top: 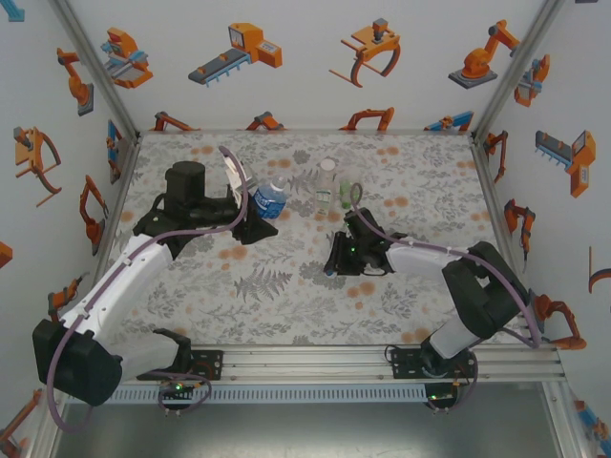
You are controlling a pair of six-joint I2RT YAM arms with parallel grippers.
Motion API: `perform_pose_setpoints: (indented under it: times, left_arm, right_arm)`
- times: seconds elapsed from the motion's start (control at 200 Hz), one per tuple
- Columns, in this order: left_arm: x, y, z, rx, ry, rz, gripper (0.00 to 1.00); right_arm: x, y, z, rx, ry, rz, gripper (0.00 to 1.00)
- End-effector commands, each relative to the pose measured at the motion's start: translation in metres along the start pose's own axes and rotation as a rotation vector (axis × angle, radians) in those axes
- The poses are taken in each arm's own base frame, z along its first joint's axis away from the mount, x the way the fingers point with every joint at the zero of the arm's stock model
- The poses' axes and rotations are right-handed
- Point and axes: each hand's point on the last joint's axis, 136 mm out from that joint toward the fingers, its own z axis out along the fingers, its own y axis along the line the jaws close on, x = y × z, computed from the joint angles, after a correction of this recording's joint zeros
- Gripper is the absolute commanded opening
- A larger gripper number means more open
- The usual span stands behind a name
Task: Screw on the bottle caps
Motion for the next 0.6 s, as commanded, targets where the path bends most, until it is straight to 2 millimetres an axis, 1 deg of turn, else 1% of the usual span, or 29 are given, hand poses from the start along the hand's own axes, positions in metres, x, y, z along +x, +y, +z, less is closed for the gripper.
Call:
perform_pose_setpoints:
  times: [0.0,0.23,0.406,0.596]
  left_arm:
    - [-0.002,-0.002,0.001,0.011,-0.008,0.009,0.00]
    - [-0.002,-0.002,0.002,0.013,-0.006,0.007,0.00]
    - [0.000,0.000,0.003,0.011,0.010,0.003,0.00]
    - [0.002,0.000,0.004,0.014,0.018,-0.004,0.00]
  right_arm:
    - [0.020,-0.036,0.000,0.148,0.065,0.001,0.42]
    - [0.008,-0.030,-0.002,0.176,0.060,-0.042,0.43]
    - [0.001,-0.020,-0.001,0.212,0.071,-0.104,0.47]
    - [-0.005,-0.007,0.003,0.277,0.084,-0.183,0.47]
